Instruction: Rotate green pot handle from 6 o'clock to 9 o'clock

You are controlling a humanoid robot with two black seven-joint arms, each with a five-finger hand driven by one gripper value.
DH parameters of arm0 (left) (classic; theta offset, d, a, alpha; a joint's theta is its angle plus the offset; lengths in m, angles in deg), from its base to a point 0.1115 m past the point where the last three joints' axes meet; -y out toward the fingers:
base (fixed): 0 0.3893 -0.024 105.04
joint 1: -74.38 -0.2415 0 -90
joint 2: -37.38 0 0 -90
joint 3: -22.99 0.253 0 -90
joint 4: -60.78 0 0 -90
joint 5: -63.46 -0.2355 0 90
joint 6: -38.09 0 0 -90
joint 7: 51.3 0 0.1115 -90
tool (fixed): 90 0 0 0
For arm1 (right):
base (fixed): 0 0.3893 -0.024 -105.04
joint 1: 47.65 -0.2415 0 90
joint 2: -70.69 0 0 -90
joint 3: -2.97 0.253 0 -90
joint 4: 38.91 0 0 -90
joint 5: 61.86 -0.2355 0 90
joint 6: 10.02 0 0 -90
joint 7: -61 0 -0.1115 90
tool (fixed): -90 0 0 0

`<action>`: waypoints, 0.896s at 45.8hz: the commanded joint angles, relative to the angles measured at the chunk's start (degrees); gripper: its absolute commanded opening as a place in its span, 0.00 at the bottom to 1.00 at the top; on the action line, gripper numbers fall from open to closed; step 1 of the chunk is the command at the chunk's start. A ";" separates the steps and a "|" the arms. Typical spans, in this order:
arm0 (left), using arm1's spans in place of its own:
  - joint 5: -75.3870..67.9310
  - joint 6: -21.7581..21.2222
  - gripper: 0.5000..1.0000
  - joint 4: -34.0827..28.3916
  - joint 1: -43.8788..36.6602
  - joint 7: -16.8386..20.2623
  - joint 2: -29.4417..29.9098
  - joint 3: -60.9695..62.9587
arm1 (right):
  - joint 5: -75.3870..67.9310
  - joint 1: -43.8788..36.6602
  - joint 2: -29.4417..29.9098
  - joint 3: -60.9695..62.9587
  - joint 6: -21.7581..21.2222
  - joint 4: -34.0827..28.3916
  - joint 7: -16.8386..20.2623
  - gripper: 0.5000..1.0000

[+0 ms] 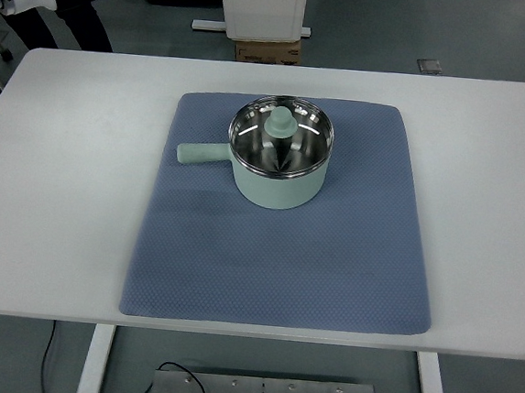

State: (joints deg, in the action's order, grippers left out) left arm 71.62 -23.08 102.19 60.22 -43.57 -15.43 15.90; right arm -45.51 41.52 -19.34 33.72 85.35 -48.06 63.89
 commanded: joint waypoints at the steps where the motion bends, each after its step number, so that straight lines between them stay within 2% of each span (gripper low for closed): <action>1: 3.43 -2.28 1.00 -3.35 -4.64 1.15 -0.19 -4.33 | 0.00 0.04 0.03 -0.08 -0.01 0.00 0.01 1.00; 10: 13.63 -2.20 1.00 -12.05 -18.44 1.15 -2.64 -18.39 | 0.00 0.04 0.03 -0.08 -0.01 0.00 0.01 1.00; 18: 14.25 -0.53 1.00 -14.26 -28.20 1.15 -4.93 -30.61 | 0.00 0.04 0.03 0.01 -0.01 0.00 0.01 1.00; 32: 14.25 0.62 1.00 -15.93 -30.76 1.32 -11.52 -34.31 | 0.00 0.04 0.03 0.01 -0.01 0.00 0.01 1.00; 41: 14.34 0.71 1.00 -17.42 -31.55 1.32 -11.88 -34.49 | 0.09 0.04 0.03 -0.08 -0.01 0.00 0.01 1.00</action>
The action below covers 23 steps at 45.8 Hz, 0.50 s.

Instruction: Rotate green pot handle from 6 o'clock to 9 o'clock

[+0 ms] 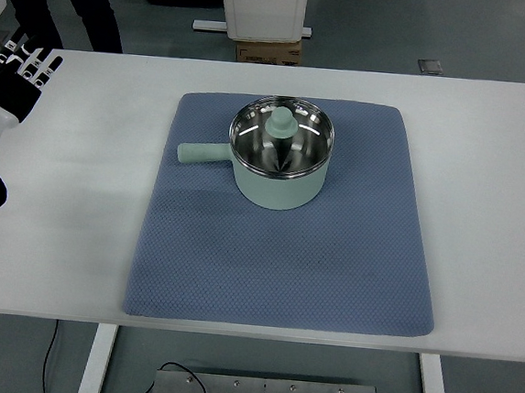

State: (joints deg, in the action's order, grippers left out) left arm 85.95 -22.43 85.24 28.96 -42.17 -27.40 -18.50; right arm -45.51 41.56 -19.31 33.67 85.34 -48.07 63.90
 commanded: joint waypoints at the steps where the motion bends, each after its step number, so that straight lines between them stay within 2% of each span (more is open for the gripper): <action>1: 0.01 0.14 1.00 -0.55 -0.37 -0.07 0.09 -0.08 | 0.09 0.00 0.00 -0.02 0.00 -0.07 0.01 1.00; 23: -0.08 0.14 1.00 -1.25 -1.96 0.02 0.00 -0.17 | -0.17 -0.53 0.00 -0.02 0.00 -0.42 0.10 1.00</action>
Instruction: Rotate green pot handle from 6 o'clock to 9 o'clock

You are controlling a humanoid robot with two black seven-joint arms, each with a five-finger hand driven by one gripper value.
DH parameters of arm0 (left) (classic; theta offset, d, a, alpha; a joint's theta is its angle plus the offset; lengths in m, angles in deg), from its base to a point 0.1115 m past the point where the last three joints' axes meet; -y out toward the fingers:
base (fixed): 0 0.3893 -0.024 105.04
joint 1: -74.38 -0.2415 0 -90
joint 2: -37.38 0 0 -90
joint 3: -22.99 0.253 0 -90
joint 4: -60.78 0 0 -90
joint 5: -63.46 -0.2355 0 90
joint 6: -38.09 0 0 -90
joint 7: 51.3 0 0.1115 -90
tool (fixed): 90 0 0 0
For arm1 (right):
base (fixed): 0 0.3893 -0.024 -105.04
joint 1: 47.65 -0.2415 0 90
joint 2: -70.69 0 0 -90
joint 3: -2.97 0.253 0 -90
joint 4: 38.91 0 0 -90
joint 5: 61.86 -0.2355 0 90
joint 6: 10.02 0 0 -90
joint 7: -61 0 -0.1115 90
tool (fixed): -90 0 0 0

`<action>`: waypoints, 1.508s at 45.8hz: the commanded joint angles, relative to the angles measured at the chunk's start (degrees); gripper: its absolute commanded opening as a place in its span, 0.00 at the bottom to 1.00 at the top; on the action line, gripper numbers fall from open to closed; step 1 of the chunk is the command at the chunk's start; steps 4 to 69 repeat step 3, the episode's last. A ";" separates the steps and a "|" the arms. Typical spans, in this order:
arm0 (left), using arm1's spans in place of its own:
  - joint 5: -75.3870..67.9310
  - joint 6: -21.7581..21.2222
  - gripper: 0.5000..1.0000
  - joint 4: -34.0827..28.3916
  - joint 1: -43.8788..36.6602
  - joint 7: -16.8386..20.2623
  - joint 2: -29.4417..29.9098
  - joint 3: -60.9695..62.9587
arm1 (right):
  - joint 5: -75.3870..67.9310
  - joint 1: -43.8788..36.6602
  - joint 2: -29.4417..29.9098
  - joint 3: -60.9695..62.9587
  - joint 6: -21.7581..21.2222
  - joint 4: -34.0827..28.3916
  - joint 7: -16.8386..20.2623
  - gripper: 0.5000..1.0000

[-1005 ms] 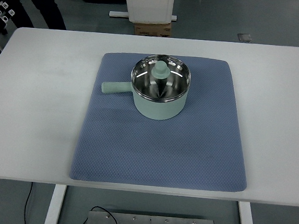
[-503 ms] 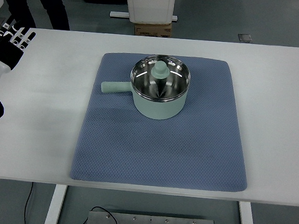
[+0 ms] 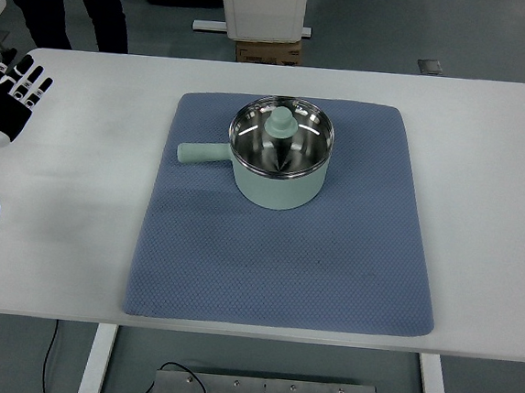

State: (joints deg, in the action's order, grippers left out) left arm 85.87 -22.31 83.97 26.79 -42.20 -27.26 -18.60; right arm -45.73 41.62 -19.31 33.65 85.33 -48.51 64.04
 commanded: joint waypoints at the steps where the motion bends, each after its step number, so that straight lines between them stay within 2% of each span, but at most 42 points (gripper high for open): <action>1: 0.00 0.02 1.00 0.02 0.21 0.04 -0.22 -0.08 | 0.05 -0.76 0.00 -0.01 0.01 0.02 -0.05 1.00; 69: 0.00 0.02 1.00 0.02 0.30 0.04 -0.31 -0.08 | -0.22 -1.11 0.00 0.08 0.01 0.02 -0.31 1.00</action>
